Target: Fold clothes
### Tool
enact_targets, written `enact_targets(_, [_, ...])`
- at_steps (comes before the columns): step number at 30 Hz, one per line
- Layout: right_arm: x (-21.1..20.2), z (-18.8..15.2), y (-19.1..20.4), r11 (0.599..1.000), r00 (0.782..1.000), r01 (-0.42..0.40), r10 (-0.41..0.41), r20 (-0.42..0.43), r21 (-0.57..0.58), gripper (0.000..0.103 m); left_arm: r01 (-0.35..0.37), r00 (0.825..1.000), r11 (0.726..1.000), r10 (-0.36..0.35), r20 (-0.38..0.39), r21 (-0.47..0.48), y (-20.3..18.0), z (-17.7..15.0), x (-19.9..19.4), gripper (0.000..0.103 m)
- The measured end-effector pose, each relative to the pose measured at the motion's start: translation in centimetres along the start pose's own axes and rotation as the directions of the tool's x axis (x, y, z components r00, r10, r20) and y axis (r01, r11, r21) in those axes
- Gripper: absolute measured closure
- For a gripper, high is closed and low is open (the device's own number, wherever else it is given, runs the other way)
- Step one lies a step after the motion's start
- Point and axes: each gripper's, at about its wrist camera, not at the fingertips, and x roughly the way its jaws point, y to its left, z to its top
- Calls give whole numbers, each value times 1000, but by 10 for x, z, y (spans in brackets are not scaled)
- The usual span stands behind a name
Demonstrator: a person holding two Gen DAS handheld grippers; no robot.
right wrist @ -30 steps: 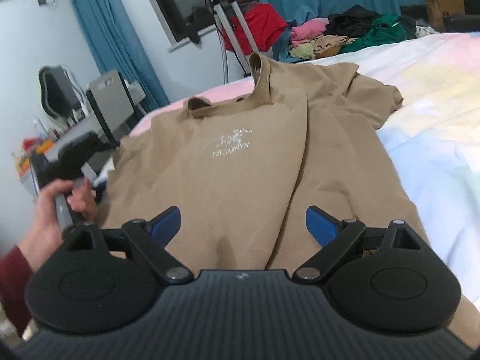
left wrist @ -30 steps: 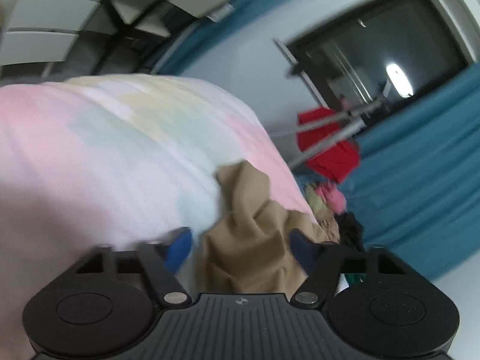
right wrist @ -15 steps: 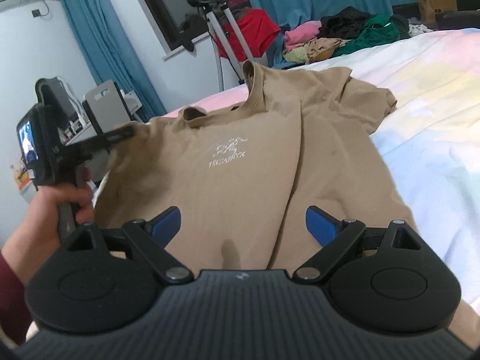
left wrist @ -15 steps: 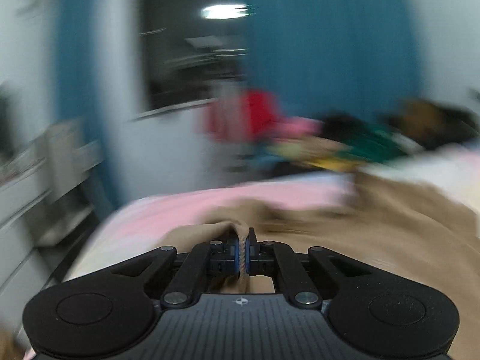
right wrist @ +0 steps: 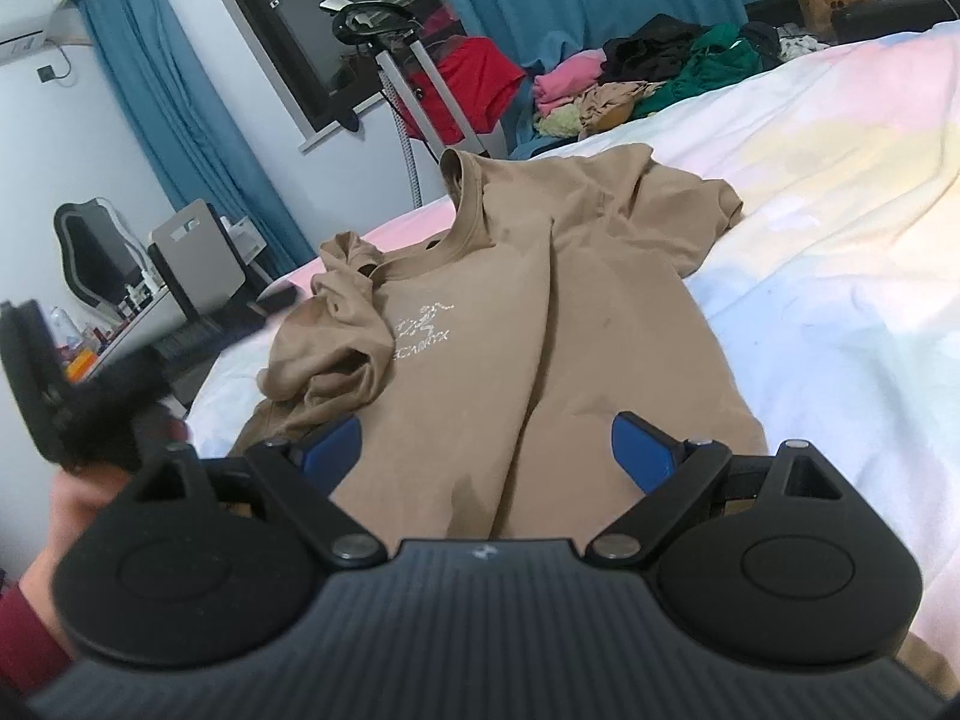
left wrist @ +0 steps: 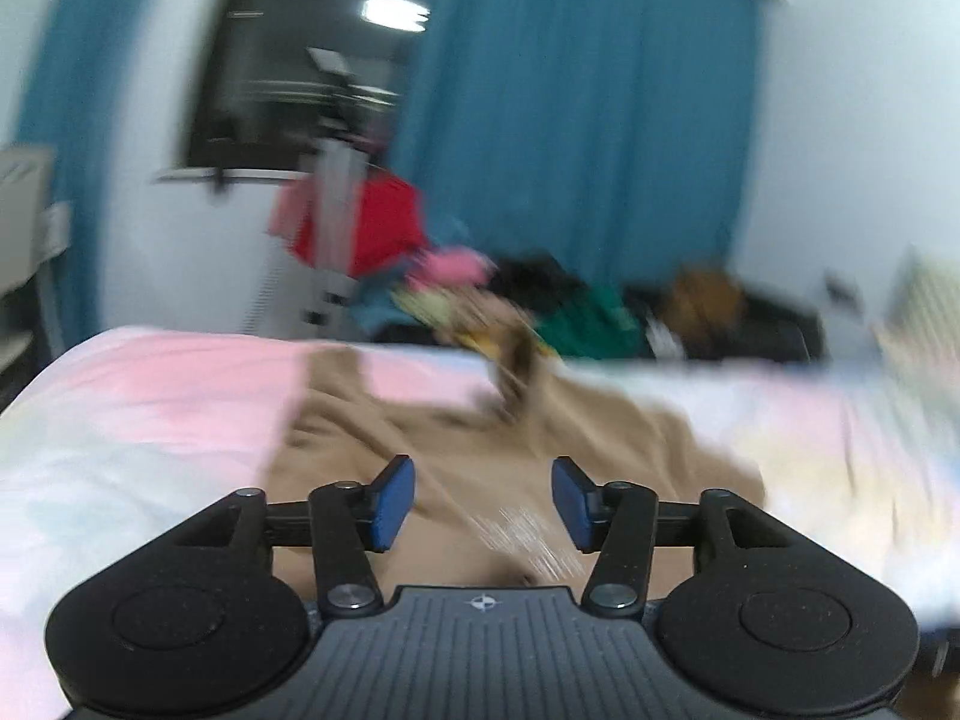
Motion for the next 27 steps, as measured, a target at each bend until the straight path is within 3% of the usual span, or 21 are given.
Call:
enact_targets(2, [6, -1, -1, 1000, 1000, 0, 0, -10, 2, 11, -64, 998, 994, 65, 8, -89, 24, 6, -2, 46])
enact_targets(5, [12, -2, -2, 1000, 999, -8, 9, -32, 20, 11, -96, 994, 980, 87, -63, -174, 55, 6, 9, 45])
enact_targets(10, [18, -4, -4, 999, 998, -17, 19, -52, 27, 11, -79, 989, 978, 54, -136, -192, 73, -10, 24, 40])
enact_targets(13, [19, -5, -4, 999, 998, -18, 19, -60, 27, 11, -44, 989, 986, 20, -148, -163, 68, -12, 31, 43])
enact_targets(15, [19, -5, -4, 999, 998, -13, 15, -61, 29, 11, -15, 992, 991, -2, -124, -131, 55, -15, 28, 59])
enact_targets(16, [19, -5, -4, 999, 998, -11, 13, -61, 30, 11, -13, 991, 993, -2, -132, -115, 48, -17, 29, 86])
enact_targets(17, [19, -5, -5, 999, 998, -9, 11, -61, 31, 11, -17, 990, 995, 2, -139, -102, 43, -18, 29, 99])
enact_targets(20, [20, -3, -3, 999, 998, -7, 9, -55, 32, 11, -88, 990, 992, 76, -120, -96, 44, -14, 23, 100])
enact_targets(23, [20, 0, -1, 1000, 999, -6, 7, -45, 27, 11, -164, 986, 972, 155, -65, -166, 68, 18, 2, 100])
enact_targets(25, [21, 1, 0, 1000, 999, -1, 2, -41, 20, 11, -238, 971, 953, 238, -21, -186, 88, 52, -8, 100])
enact_targets(27, [24, 1, -2, 999, 999, -5, 7, -46, 31, 11, -357, 932, 916, 363, 0, -180, 108, 90, -9, 100])
